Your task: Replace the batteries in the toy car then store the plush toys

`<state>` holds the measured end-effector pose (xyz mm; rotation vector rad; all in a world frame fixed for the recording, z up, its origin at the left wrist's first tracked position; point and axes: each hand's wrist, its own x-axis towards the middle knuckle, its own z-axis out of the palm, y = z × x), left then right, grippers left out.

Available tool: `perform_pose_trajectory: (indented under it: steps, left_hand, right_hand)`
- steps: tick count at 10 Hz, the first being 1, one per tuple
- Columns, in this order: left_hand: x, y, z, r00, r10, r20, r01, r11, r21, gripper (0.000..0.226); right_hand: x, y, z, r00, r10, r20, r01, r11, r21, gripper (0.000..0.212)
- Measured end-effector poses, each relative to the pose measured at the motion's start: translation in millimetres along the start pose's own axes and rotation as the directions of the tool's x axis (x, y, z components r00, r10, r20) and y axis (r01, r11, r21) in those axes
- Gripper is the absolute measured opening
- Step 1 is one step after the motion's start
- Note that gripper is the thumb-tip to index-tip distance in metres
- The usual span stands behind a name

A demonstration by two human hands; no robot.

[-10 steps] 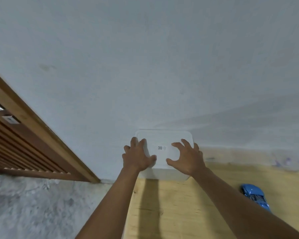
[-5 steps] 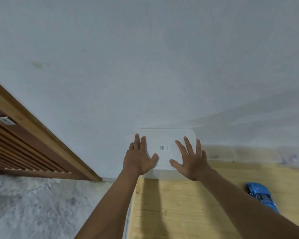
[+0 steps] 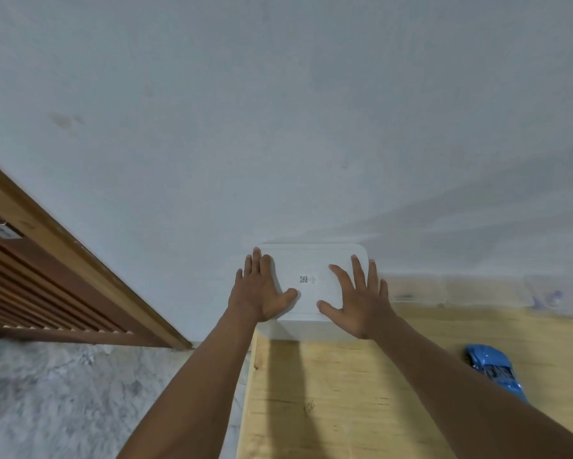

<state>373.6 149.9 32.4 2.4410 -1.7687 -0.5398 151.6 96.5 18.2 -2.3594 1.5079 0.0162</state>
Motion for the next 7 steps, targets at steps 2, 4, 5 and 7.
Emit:
perform_pose_trajectory:
  steps: [2,4,5,7]
  left_hand:
    - [0.0,3.4,3.5,0.999,-0.016,0.033,0.015,0.999,0.028,0.105]
    - [-26.3,5.9,14.1,0.997,-0.080,-0.014,0.079,0.995,-0.060,0.091]
    - [-46.1,9.4,27.7,0.993,-0.090,-0.078,0.085,0.994,-0.075,0.083]
    - [-44.3,1.3,6.4,0.996,-0.087,-0.011,0.085,0.988,-0.128,0.079]
  right_hand:
    - [3.9,3.8,-2.9,0.999,-0.002,0.049,0.001,1.000,0.015,0.087]
    - [-9.5,-6.9,-9.4,0.999,0.026,-0.030,-0.029,0.995,-0.101,0.079]
    - [-23.1,-7.5,-2.5,0.976,-0.024,-0.217,-0.016,0.983,-0.182,0.065]
    - [-24.7,5.2,-26.9,0.995,-0.093,0.021,0.094,0.995,-0.036,0.066]
